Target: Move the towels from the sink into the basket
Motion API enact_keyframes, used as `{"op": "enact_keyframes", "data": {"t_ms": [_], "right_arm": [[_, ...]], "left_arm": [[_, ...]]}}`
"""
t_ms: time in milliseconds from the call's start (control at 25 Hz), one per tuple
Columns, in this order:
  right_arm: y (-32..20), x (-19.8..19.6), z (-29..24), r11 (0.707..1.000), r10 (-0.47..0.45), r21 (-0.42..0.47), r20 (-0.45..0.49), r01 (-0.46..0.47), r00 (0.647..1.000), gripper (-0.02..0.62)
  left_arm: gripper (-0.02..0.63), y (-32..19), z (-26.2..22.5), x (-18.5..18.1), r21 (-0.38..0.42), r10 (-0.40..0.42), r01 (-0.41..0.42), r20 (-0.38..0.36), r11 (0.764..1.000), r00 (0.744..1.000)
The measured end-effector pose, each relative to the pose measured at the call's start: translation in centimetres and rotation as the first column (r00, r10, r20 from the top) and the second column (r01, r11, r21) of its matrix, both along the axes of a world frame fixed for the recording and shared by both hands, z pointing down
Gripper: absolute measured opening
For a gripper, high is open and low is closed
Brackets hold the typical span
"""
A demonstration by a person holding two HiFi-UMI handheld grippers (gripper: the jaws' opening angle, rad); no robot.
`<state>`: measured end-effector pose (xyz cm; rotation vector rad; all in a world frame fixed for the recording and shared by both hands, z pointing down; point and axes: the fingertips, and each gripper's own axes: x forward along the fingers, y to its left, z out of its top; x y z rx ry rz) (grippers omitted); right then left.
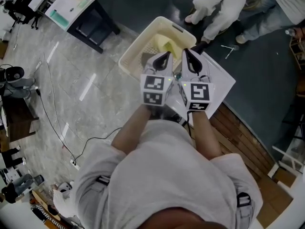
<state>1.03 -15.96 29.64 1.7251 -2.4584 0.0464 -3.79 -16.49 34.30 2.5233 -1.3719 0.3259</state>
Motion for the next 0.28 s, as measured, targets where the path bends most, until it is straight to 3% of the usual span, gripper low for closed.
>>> {"op": "enact_keyframes", "data": {"t_ms": [280], "right_arm": [[0.26, 1.14, -0.25, 1.0, 0.005, 0.01, 0.011, -0.005, 1.0, 0.005]], "left_arm": [[0.02, 0.13, -0.16, 1.0, 0.01, 0.005, -0.005, 0.003, 1.0, 1.0]]}}
